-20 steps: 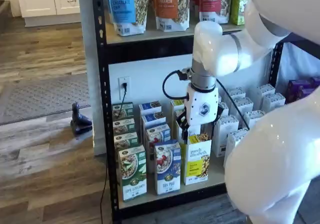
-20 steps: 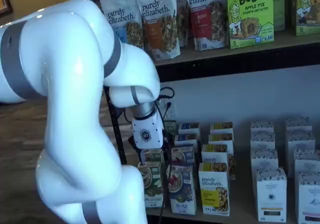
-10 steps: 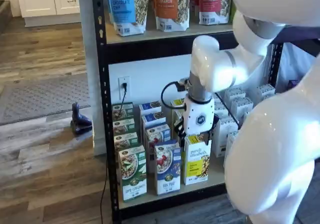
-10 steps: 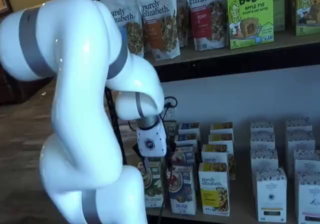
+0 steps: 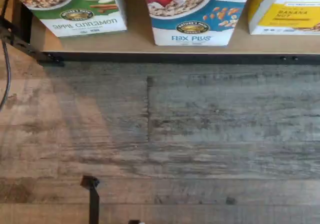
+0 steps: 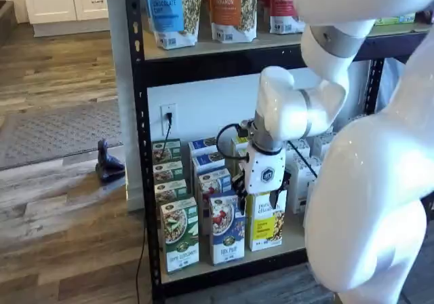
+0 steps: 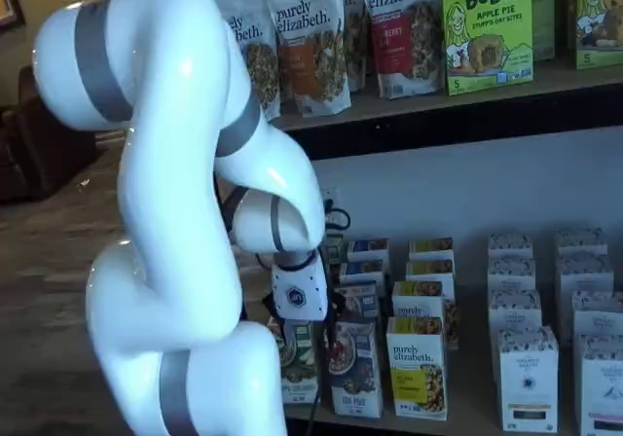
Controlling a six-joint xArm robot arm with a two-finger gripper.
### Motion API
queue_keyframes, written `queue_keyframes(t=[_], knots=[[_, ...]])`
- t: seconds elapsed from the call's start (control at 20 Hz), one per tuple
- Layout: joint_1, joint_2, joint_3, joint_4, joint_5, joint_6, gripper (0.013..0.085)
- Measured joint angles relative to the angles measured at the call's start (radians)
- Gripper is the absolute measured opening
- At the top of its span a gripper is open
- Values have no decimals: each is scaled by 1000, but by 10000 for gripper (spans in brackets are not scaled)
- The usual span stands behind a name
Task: Pick up the blue and white box that is on the bottom shelf, the second box from the left
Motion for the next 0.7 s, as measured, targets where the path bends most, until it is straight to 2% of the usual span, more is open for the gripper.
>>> queue_keyframes(t=[0.15,0.25,0.5,0.65,0.7], knots=[[2,84,-26,9,-67,-10,850],[1,136,-52,-23,-100,18,850],[11,252,-129,-47,-134,49,850],[17,316,-165,7,-157,2,850],[17,337,-174,10,-172,-2,850]])
